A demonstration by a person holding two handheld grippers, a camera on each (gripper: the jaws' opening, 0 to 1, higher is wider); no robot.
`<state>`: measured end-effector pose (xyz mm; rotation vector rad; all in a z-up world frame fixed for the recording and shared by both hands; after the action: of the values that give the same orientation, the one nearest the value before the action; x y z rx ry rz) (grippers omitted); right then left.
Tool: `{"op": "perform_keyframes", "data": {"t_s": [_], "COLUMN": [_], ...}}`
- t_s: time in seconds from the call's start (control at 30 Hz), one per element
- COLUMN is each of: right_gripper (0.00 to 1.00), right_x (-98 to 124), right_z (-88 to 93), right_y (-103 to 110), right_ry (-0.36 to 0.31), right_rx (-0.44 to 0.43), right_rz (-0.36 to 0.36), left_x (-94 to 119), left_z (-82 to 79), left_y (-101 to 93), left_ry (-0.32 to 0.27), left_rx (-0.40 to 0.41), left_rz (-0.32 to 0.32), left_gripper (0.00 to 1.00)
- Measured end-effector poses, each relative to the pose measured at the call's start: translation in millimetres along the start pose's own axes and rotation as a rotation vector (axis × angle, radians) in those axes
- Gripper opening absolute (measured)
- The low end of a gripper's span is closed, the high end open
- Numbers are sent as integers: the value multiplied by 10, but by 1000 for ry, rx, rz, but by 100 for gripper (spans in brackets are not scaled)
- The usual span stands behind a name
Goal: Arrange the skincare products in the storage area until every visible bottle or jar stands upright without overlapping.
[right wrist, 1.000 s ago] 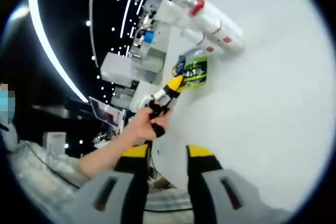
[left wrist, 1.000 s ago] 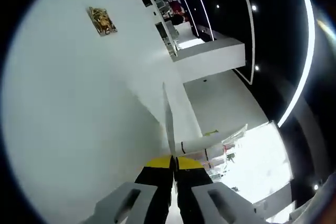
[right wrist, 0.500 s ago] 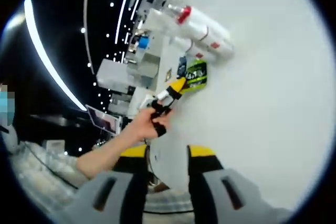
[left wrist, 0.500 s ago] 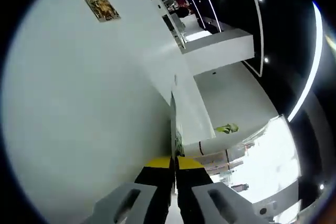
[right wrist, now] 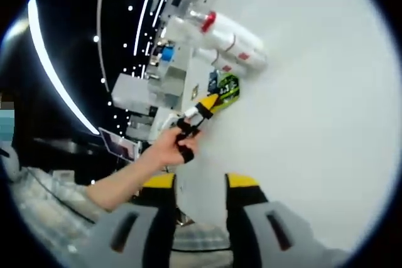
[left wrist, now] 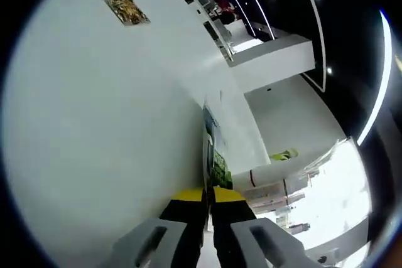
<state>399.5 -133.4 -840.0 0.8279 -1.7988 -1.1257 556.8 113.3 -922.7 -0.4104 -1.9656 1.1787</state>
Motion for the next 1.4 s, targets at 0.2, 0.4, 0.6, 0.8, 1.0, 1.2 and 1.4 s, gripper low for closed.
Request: {"op": "perform_keyframes", "data": {"t_s": [0.2,0.4,0.6,0.8,1.0,1.2,1.4], "right_gripper": [31,31,31,31,31,31,31], "right_x": [21,54,50,88,138,134,115], "right_z": [49,141,272,344,375,386,359], "right_y": [13,14,7,-5,-12,-3,8], "right_ry": [29,64,159,154,150,156,159], "right_rx": [45,76,165,164,168,170,173], "right_rz": [1,6,46,54,63,64,66], "left_x": [10,58,81,87,115,142,189], "left_z": [10,-27,-36,-24,7,-24,-109], "left_y": [-35,-31,-84,-193,-244,-265,-375], "left_ry": [-2,-17,-7,2,-15,-37,-113], "left_rx": [-39,-45,-76,-196,-346,-436,-571], "left_rz": [-6,-53,-84,-153,-212,-238,-211], "left_gripper": [3,10,19,32,44,44,41]}}
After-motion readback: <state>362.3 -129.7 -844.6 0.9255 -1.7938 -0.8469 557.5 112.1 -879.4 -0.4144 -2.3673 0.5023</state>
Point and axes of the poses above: the point that each gripper's makers call its tool centre point, and the gripper's own axes: x roughly backward along the fingers, y roughly to its left, z roughly out of its underside, the point moved 9 cm from there along x, roughly backward along the fingers, and after that the axes turned 4 degrees about -z, right-handed, at the moved point
